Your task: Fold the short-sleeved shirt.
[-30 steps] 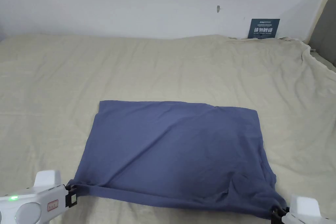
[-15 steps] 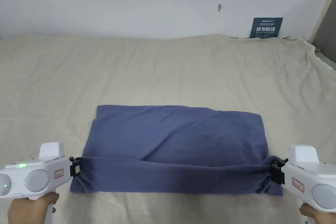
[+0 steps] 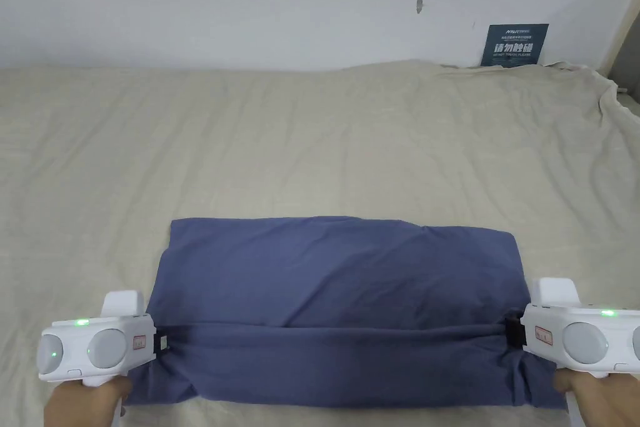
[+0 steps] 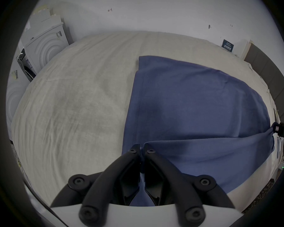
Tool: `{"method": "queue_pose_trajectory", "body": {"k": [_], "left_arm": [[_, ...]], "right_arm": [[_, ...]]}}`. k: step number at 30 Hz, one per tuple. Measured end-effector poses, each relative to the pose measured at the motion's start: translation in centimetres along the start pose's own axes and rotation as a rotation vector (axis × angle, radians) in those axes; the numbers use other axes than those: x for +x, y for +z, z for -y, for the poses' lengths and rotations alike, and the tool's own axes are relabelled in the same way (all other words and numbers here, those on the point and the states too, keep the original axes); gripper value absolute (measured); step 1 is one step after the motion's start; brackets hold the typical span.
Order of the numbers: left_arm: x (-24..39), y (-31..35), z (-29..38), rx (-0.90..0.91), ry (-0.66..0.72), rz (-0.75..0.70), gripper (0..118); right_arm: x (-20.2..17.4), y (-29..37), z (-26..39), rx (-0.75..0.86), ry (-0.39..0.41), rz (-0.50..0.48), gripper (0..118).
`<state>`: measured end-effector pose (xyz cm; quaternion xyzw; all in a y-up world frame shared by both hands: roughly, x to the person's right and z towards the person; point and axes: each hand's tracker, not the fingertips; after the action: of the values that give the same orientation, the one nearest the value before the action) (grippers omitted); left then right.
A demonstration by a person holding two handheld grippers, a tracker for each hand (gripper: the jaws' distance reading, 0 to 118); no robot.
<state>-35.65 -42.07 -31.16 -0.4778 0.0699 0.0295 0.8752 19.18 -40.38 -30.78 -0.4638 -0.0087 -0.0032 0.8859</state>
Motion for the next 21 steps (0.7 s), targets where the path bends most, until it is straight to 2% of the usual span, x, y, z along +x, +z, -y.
{"method": "queue_pose_trajectory", "body": {"k": [6, 7, 8, 9, 10, 11, 12, 13, 15, 21], "left_arm": [[0.8, 0.1, -0.2, -0.028, -0.015, -0.02, 2], [0.8, 0.2, -0.3, -0.033, -0.02, -0.02, 7], [0.8, 0.4, -0.5, -0.042, -0.027, -0.018, 16], [0.9, 0.8, -0.8, -0.044, -0.028, -0.016, 28], [0.9, 1.3, -1.0, -0.045, -0.027, -0.015, 55], [0.9, 1.8, -1.1, -0.047, -0.023, -0.02, 78], [1.0, 2.6, -1.2, -0.026, -0.01, -0.033, 97], [1.0, 3.4, -1.3, -0.003, -0.004, -0.038, 111], [1.0, 5.4, -1.5, 0.079, 0.008, -0.036, 113], [0.7, 12.4, -1.0, 0.224, 0.005, 0.001, 113]], "right_arm": [[-0.7, -1.1, 1.0, -0.039, -0.045, 0.019, 6], [-0.8, -0.8, 1.0, -0.035, -0.049, 0.022, 6], [-0.9, -0.4, 0.8, -0.033, -0.053, 0.021, 9], [-1.0, 0.5, 0.7, -0.027, -0.059, 0.019, 17], [-1.0, 1.3, 0.6, -0.009, -0.063, 0.014, 38], [-1.1, 2.4, 0.5, 0.029, -0.064, 0.008, 50], [-1.2, 3.6, 0.3, 0.071, -0.061, 0.01, 61], [-0.9, 4.5, 0.2, 0.1, -0.054, 0.011, 75], [-0.9, 7.0, -0.1, 0.161, -0.041, 0.021, 84], [-1.0, 15.8, 0.7, 0.354, -0.033, -0.027, 88]]}}
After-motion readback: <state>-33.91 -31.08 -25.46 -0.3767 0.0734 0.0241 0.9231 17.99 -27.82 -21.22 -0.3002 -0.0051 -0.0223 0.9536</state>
